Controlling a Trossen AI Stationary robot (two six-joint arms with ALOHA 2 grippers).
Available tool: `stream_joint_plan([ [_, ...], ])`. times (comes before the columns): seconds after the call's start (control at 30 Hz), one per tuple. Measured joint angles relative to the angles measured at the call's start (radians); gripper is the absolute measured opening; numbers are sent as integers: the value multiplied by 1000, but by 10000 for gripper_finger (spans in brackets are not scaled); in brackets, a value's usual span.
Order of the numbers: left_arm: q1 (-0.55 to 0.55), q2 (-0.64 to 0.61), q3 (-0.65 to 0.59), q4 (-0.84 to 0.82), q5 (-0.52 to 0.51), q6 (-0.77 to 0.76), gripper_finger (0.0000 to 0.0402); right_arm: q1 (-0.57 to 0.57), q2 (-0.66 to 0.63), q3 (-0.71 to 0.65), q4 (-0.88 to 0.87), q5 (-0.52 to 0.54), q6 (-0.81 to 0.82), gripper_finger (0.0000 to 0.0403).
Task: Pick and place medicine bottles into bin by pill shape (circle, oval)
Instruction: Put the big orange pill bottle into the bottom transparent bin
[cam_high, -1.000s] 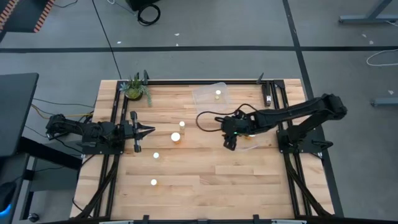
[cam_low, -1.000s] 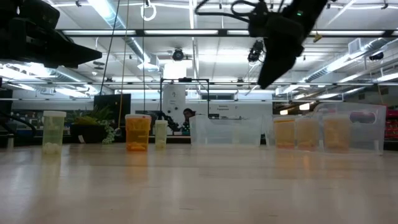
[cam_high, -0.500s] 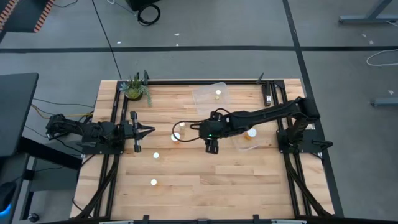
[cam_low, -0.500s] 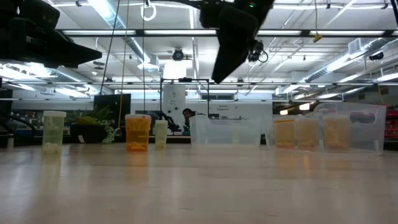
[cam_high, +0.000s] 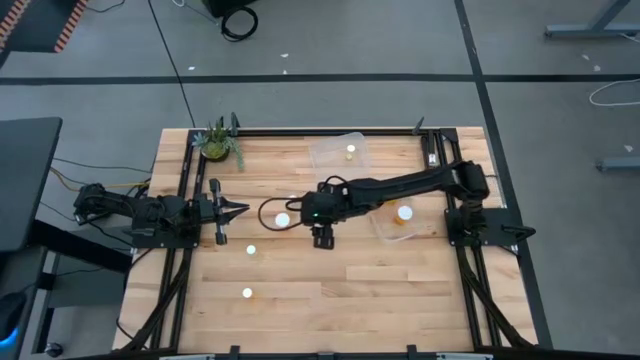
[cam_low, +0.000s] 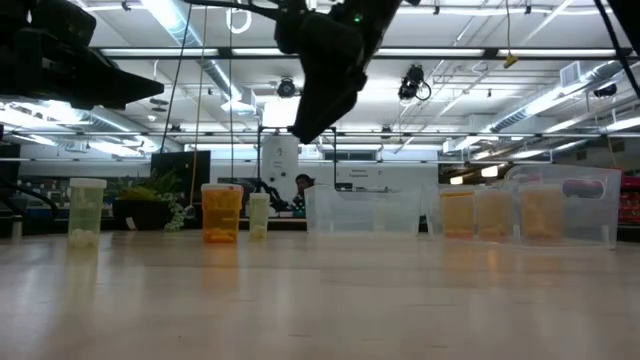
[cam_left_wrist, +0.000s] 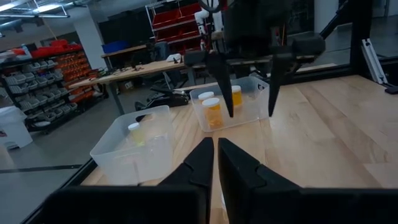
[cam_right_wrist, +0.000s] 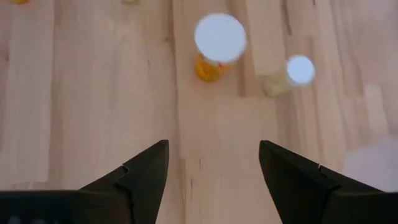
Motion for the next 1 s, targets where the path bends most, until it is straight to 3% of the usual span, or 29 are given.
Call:
stream_joint_plan([
  [0.53,0,0,0,0,0,0,29,-28,274,394,-47,-65,-177,257],
  [0.83,0,0,0,0,0,0,35,-61,309,411,50,-67,-276,265],
  [1.0,0,0,0,-1,0,0,38,-76,318,411,108,-126,-285,289],
])
